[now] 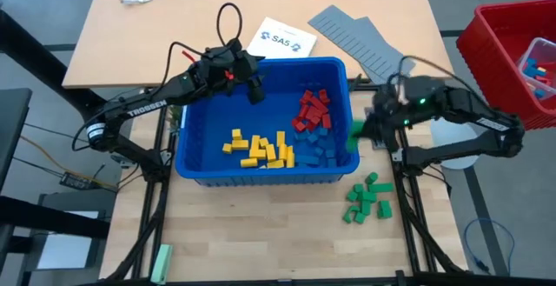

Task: Sort blocks
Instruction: Remove the green block from the blue bin

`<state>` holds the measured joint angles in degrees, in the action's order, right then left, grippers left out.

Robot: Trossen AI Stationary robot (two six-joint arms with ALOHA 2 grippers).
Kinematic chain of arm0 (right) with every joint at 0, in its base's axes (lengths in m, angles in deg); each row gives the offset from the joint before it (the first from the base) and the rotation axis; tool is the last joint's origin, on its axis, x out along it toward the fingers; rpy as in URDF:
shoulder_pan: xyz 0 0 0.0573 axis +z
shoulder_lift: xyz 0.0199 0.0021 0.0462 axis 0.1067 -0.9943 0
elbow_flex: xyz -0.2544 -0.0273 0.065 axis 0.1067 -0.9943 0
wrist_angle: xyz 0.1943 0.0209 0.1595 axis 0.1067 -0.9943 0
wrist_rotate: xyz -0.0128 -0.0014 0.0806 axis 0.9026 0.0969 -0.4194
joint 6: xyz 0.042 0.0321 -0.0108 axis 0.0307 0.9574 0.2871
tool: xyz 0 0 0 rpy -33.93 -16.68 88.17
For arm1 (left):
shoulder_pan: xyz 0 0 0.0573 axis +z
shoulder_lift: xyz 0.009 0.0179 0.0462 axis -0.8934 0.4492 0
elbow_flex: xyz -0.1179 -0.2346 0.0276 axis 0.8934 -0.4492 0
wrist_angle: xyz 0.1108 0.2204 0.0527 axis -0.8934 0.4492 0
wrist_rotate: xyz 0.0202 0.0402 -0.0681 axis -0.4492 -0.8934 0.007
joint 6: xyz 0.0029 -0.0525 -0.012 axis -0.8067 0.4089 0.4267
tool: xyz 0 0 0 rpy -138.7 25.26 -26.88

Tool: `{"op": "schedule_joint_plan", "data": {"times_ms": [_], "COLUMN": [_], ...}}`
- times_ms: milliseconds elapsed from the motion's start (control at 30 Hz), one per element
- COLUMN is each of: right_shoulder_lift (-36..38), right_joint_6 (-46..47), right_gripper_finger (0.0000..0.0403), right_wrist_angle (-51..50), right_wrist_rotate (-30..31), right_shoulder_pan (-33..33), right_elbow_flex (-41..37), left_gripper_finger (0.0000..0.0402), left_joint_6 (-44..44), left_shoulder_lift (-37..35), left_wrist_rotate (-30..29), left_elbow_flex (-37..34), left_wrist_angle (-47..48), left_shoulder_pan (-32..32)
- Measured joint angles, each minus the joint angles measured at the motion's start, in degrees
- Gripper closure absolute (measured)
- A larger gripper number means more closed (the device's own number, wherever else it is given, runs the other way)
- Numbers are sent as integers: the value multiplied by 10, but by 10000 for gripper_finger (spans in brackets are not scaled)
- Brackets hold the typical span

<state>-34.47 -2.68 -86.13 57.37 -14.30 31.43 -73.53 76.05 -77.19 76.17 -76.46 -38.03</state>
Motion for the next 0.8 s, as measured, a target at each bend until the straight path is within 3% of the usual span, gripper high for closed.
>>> {"op": "schedule_joint_plan", "data": {"times_ms": [133,267,633,800], "right_shoulder_lift": [-20,-38,-54,-54], "right_joint_6": [54,90,284,485], "right_gripper_finger": [361,361,361,353], "right_wrist_angle": [-38,-42,-47,-53], "right_wrist_rotate": [-59,-77,47,63], "right_shoulder_pan": [62,126,335,367], "right_elbow_flex": [-23,-65,-198,-282], "left_gripper_finger": [202,202,202,202], "left_joint_6": [0,0,4,5], "left_shoulder_lift": [0,0,0,0], "left_wrist_rotate": [0,0,0,0], "left_elbow_flex": [0,0,0,0], "left_wrist_angle": [0,0,0,7], "left_shoulder_pan": [0,0,0,0]}}
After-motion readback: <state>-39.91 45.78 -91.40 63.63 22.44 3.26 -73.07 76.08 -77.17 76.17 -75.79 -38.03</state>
